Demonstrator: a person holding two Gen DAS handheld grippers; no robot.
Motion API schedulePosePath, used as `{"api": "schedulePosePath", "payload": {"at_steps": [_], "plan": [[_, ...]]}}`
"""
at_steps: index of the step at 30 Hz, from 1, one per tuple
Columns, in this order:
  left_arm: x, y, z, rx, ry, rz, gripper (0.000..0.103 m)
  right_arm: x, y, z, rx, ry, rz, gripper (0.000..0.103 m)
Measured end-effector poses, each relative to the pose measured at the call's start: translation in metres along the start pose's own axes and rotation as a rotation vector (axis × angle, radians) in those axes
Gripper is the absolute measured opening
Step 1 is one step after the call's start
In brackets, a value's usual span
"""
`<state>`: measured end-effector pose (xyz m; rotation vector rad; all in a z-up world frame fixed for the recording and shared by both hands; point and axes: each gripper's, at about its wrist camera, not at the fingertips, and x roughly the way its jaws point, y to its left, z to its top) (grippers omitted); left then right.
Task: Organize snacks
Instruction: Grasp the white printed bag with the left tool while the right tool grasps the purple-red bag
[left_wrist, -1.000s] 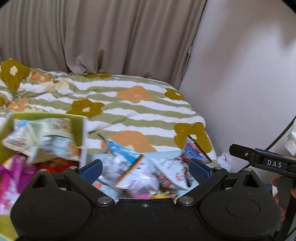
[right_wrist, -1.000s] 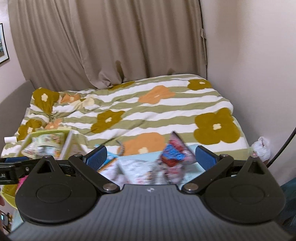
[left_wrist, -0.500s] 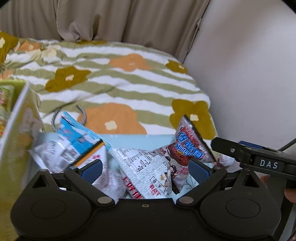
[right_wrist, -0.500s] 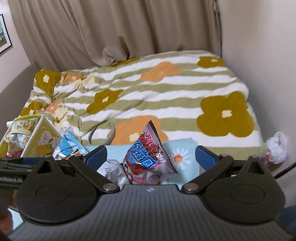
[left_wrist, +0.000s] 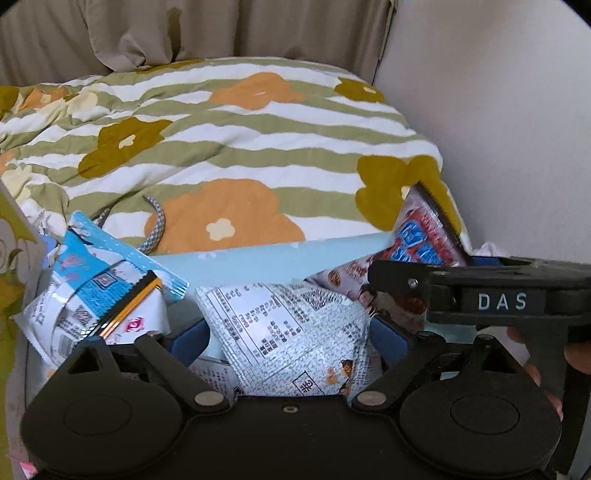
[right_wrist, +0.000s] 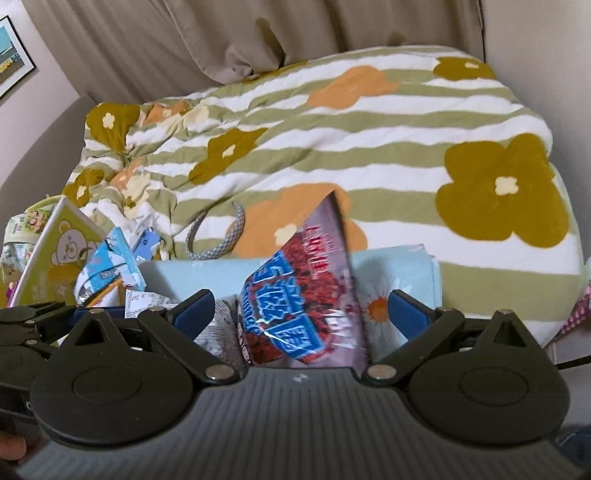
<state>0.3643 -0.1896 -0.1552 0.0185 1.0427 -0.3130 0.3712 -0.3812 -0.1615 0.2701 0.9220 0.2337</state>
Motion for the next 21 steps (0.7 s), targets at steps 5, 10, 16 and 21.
{"api": "schedulePosePath", "payload": {"at_steps": [5,10,16,21], "plan": [[0.009,-0.002,-0.001,0.019,0.017,-0.006,0.092,0.014,-0.008,-0.002,0.011,0.047,0.028,0.096],[0.01,-0.001,0.0,0.019,0.007,-0.021,0.077,0.017,-0.01,-0.003,0.012,0.059,0.041,0.092],[0.007,-0.005,0.001,0.034,-0.009,-0.038,0.066,0.017,-0.011,-0.003,0.009,0.058,0.043,0.09],[0.003,-0.008,0.0,0.048,-0.022,-0.032,0.064,0.017,-0.011,-0.003,0.013,0.056,0.041,0.087]]}}
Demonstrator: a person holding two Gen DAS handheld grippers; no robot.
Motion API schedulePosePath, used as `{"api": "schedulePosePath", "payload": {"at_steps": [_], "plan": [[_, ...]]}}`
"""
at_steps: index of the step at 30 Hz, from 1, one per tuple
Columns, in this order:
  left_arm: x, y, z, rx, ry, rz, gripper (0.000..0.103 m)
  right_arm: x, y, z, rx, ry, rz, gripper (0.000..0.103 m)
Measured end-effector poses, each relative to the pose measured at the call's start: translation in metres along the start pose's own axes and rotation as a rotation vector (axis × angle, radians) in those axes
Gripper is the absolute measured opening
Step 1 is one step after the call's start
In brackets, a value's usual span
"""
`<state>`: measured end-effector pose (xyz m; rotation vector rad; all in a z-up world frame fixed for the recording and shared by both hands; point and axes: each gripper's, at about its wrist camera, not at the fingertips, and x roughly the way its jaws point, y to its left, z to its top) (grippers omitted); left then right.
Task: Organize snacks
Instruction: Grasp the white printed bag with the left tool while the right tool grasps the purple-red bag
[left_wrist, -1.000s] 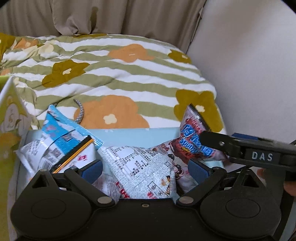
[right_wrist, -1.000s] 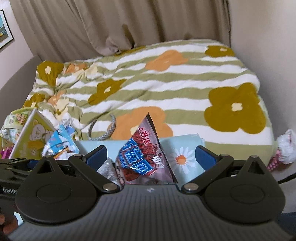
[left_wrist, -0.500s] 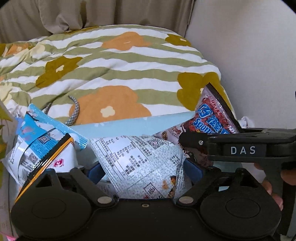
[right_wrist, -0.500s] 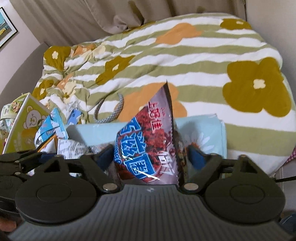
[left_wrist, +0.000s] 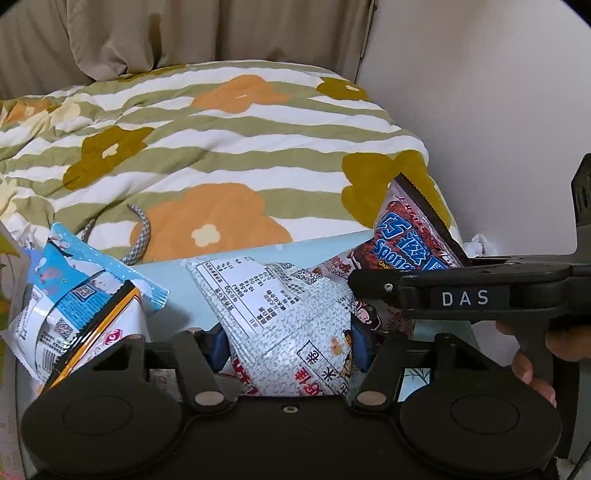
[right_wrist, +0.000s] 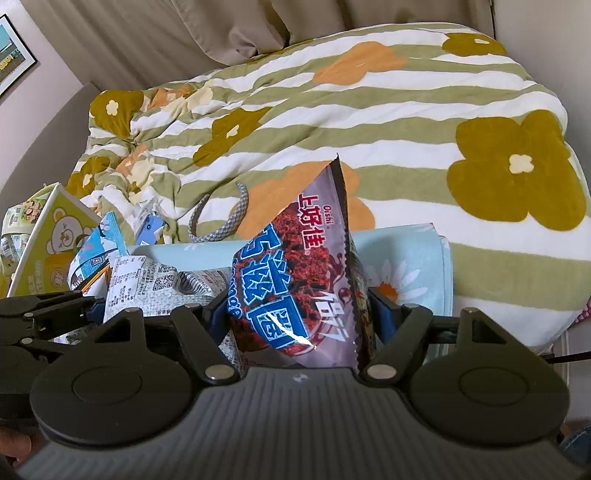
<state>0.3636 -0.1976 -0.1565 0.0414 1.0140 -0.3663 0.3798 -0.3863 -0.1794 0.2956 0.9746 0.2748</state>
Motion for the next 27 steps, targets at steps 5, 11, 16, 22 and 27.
{"api": "schedulePosePath", "payload": {"at_steps": [5,11,16,22,27], "plan": [[-0.01,0.002,-0.002,0.002,-0.022,0.006,0.064,-0.001,0.0,0.0,0.007,-0.001,-0.007,0.081],[-0.025,0.004,-0.004,-0.008,-0.052,0.003,0.064,-0.015,0.003,-0.003,0.022,-0.028,-0.026,0.078],[-0.054,0.003,-0.004,-0.02,-0.108,-0.005,0.064,-0.039,0.015,-0.002,-0.018,-0.074,-0.057,0.078],[-0.11,0.01,-0.007,-0.045,-0.207,0.009,0.064,-0.075,0.038,0.0,-0.049,-0.127,-0.07,0.078],[-0.167,0.027,-0.019,-0.076,-0.291,0.051,0.064,-0.111,0.072,0.0,-0.081,-0.175,-0.035,0.078]]}}
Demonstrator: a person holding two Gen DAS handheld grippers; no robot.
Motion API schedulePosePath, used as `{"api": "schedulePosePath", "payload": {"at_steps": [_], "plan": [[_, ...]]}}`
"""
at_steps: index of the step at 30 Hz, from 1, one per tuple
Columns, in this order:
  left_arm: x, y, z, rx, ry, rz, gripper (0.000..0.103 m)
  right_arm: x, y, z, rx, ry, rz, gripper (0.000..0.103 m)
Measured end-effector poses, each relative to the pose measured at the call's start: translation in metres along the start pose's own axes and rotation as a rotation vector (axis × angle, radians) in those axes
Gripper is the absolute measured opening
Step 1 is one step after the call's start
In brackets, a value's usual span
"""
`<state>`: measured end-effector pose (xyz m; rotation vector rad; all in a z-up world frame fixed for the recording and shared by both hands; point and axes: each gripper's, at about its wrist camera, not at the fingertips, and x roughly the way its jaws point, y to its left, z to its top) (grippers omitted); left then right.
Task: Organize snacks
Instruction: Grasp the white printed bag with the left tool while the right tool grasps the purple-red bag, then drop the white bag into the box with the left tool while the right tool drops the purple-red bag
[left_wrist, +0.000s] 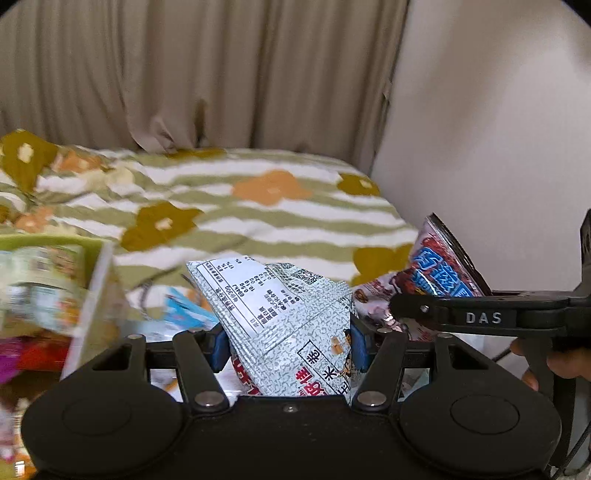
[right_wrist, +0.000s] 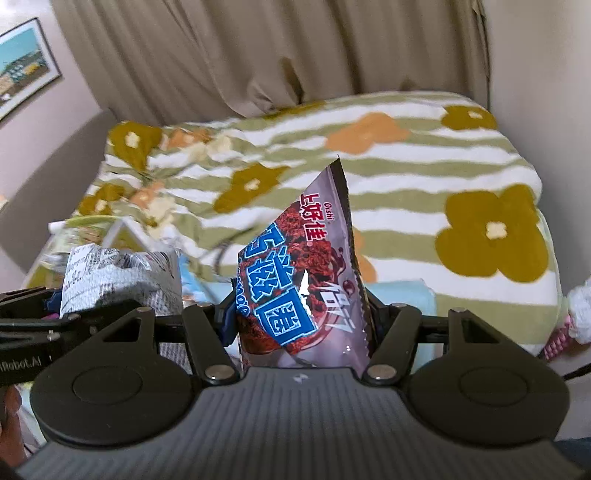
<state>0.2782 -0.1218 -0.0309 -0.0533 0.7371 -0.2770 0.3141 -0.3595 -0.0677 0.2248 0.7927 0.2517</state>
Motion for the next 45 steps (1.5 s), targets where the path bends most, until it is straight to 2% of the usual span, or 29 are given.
{"api": "schedulePosePath", "payload": {"at_steps": [6,11,16,20,27,33,35,36,37,45], "plan": [[-0.062,0.044,-0.003,-0.041,-0.09,0.071,0.064,-0.028,0.054,0.006,-0.01,-0.048,0.104,0.078],[-0.1,0.095,-0.007,-0.089,-0.139,0.108,0.064,-0.038,0.12,0.012,-0.062,-0.086,0.146,0.078],[-0.122,0.149,-0.011,-0.119,-0.13,0.125,0.064,-0.031,0.186,0.014,-0.087,-0.089,0.155,0.078],[-0.129,0.19,-0.015,-0.124,-0.092,0.118,0.064,-0.017,0.236,0.005,-0.087,-0.073,0.16,0.078],[-0.126,0.251,-0.033,-0.123,-0.015,0.057,0.065,0.005,0.299,-0.014,-0.068,-0.062,0.105,0.078],[-0.108,0.29,-0.051,-0.083,0.07,-0.04,0.066,0.021,0.336,-0.028,-0.042,-0.05,0.015,0.078],[-0.1,0.3,-0.056,-0.074,0.097,-0.081,0.076,0.026,0.345,-0.032,-0.026,-0.046,-0.023,0.078],[-0.096,0.305,-0.058,-0.071,0.107,-0.09,0.089,0.029,0.349,-0.034,-0.017,-0.043,-0.04,0.078],[-0.096,0.308,-0.059,-0.066,0.112,-0.089,0.098,0.031,0.352,-0.036,-0.01,-0.04,-0.058,0.078],[-0.109,0.327,-0.061,-0.049,0.085,-0.049,0.101,0.039,0.374,-0.045,-0.017,-0.008,-0.134,0.078]]}}
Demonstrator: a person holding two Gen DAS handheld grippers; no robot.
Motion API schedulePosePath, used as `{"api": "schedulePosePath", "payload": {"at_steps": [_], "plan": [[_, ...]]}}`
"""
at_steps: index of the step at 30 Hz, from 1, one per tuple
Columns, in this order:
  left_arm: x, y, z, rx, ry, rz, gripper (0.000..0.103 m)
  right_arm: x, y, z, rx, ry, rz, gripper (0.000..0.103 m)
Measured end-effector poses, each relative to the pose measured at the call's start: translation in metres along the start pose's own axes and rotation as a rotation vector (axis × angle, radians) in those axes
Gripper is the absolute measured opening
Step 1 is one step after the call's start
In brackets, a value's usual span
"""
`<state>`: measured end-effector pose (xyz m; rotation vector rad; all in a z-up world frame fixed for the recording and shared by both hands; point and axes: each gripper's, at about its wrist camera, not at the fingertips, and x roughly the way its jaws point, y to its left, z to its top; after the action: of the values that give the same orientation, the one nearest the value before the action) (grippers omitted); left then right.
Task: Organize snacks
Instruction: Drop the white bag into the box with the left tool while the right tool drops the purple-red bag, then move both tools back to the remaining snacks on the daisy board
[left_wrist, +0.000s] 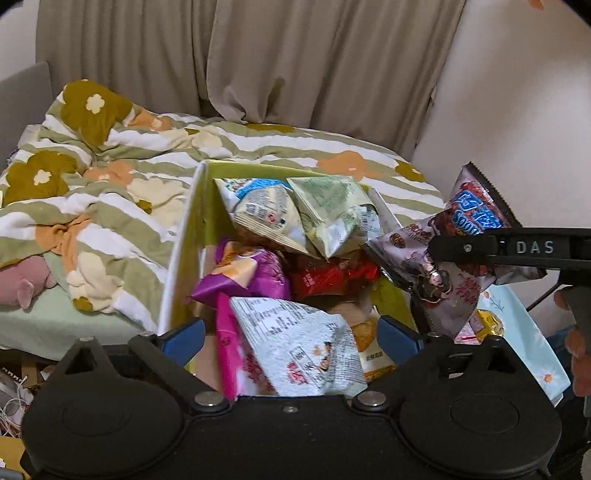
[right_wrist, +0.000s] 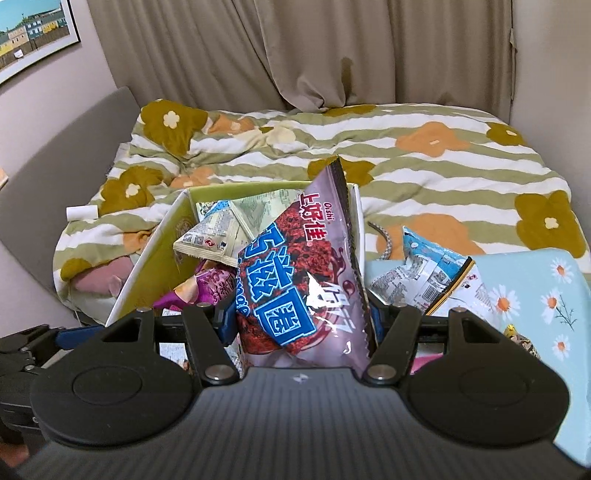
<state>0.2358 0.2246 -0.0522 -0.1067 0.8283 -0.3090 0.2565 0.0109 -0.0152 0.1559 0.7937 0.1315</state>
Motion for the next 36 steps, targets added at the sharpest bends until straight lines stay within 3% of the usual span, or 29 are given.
{"api": "schedulePosePath", "payload": {"at_steps": [12,13,15,25,36], "plan": [[-0.019,0.017,0.009,-0.065,-0.042,0.046,0.101,0.013,0.025,0.004,-0.046,-0.014,0.056,0.081],[-0.019,0.018,0.009,-0.066,-0.043,0.052,0.101,0.015,0.026,0.004,-0.042,-0.005,0.069,0.083],[-0.02,0.018,0.008,-0.066,-0.042,0.06,0.101,0.018,0.026,0.002,-0.032,0.005,0.093,0.103],[-0.025,0.017,-0.002,-0.083,-0.028,0.074,0.101,0.01,0.026,-0.014,-0.051,-0.032,0.065,0.103],[-0.051,0.0,0.002,-0.045,-0.094,0.089,0.101,-0.024,0.02,-0.018,-0.04,-0.089,0.067,0.103]]}}
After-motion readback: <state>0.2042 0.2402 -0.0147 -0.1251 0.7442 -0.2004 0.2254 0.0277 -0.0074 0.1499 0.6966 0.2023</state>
